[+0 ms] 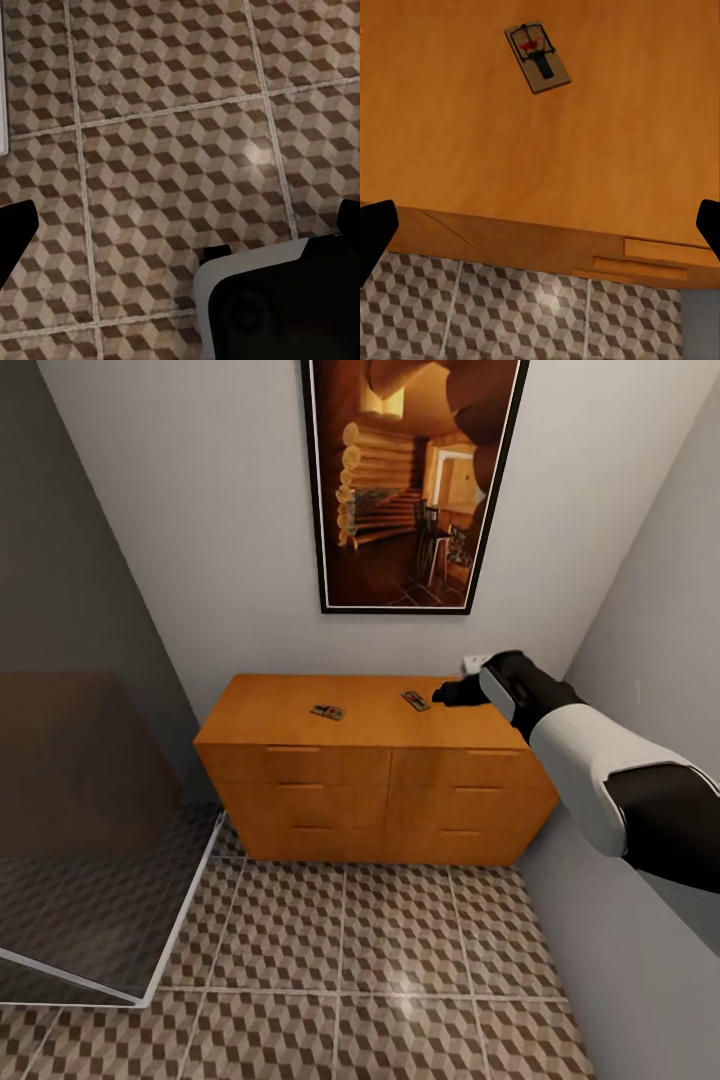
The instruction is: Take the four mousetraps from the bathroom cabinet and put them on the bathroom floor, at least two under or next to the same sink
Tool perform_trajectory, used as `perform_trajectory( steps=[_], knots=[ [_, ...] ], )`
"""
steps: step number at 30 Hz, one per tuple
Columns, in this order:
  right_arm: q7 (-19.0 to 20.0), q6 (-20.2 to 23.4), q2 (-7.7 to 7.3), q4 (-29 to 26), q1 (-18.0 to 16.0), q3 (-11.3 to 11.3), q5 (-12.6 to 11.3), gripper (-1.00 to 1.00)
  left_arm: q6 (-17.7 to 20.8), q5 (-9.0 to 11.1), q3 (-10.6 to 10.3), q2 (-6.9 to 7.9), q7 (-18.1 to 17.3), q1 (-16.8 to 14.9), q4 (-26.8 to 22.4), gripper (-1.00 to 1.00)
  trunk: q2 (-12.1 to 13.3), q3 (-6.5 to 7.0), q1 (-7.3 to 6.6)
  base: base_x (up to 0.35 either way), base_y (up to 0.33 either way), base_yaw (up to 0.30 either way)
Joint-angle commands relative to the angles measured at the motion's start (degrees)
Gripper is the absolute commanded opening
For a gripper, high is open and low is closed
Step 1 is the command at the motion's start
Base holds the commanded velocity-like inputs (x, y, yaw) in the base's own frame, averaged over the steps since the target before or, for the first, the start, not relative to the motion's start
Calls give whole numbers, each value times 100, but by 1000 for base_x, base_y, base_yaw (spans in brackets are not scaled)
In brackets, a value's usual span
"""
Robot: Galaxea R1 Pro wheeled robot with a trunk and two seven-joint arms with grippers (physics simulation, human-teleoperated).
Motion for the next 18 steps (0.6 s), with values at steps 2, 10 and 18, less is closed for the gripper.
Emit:
perform_trajectory(
  steps=[2,10,18],
  knots=[
    [98,5,-2,85,-4,41,-49,100,-34,-4,-23,1,7,-10,21,100,-11,-10,3,2,0,0],
    [469,-228,-4,263,-2,46,-34,100,-30,-5,-27,1,8,-10,21,100,-11,-10,3,0,0,0],
    [506,-291,-5,284,-2,47,-33,100,-28,-5,-27,1,1,-10,21,100,-11,-10,3,56,0,0]
  ],
)
